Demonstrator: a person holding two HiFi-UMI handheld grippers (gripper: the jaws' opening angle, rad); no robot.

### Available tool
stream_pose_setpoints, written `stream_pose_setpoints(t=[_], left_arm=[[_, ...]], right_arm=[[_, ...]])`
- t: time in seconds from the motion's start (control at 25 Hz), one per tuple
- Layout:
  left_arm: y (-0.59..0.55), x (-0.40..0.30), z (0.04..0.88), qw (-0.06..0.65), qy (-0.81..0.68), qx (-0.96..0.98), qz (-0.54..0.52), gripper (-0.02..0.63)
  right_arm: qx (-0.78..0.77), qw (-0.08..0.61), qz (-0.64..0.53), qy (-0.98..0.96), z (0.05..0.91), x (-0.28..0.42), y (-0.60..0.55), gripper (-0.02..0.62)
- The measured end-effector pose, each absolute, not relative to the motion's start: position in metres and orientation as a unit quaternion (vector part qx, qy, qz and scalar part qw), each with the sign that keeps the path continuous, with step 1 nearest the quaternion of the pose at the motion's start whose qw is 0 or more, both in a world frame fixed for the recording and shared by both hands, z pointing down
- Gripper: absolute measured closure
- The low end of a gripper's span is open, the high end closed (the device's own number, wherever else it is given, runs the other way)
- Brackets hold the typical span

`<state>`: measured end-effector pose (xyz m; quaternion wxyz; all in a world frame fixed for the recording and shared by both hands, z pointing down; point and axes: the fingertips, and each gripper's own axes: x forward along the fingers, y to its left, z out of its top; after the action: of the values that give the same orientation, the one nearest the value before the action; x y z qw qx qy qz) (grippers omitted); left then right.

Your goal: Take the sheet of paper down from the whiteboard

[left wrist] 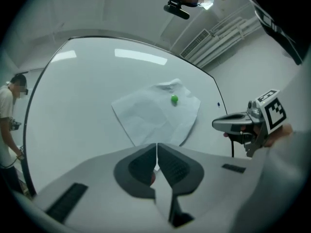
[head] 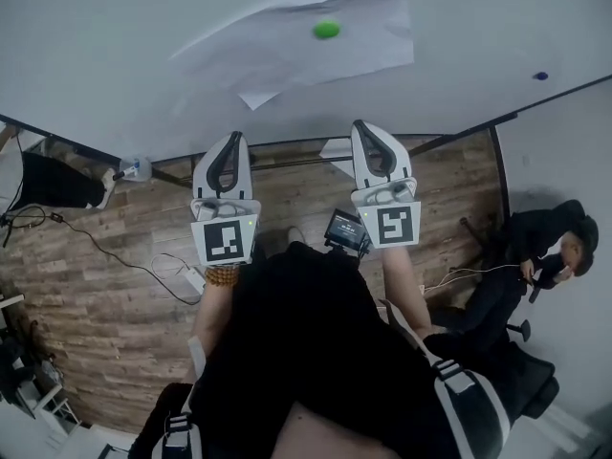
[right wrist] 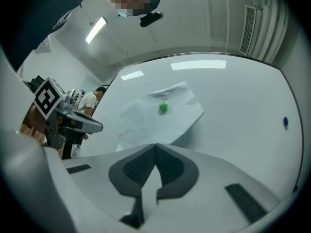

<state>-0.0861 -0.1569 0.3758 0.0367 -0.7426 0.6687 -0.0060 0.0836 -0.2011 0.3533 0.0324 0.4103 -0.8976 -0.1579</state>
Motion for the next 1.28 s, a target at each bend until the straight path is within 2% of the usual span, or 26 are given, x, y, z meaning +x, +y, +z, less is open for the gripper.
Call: stream_pose_setpoints(t=[0.24,0.4,0.72,1.0,1.28], left_arm=[[-0.165,-0.104,0.384,0.028,0.642,-0.766,-0.001,0.589],[-0.164,-0.111,0.395,0.015,0.626,-0.78,0.005,0.589],[-0.182,-0.104,0.428,-0.033,0.593,-0.804,0.005,0.589],[-0.2,-0.104,0.449,-0.03,0.591,-0.806,-0.012,0.589],[-0.214,-0.093,0.46,-0.091,0.551,-0.829,0.012,0.584]], right_arm=[[0.438,0.048,-0.149,-0.885,0.352,0.077,-0.204,0.597],[0.446,0.026,-0.162,-0.88,0.339,0.061,-0.19,0.597],[0.451,0.031,-0.158,-0.878,0.337,0.049,-0.181,0.597],[0.456,0.032,-0.159,-0.875,0.34,0.051,-0.178,0.597],[0.464,0.03,-0.155,-0.872,0.343,0.056,-0.177,0.597]])
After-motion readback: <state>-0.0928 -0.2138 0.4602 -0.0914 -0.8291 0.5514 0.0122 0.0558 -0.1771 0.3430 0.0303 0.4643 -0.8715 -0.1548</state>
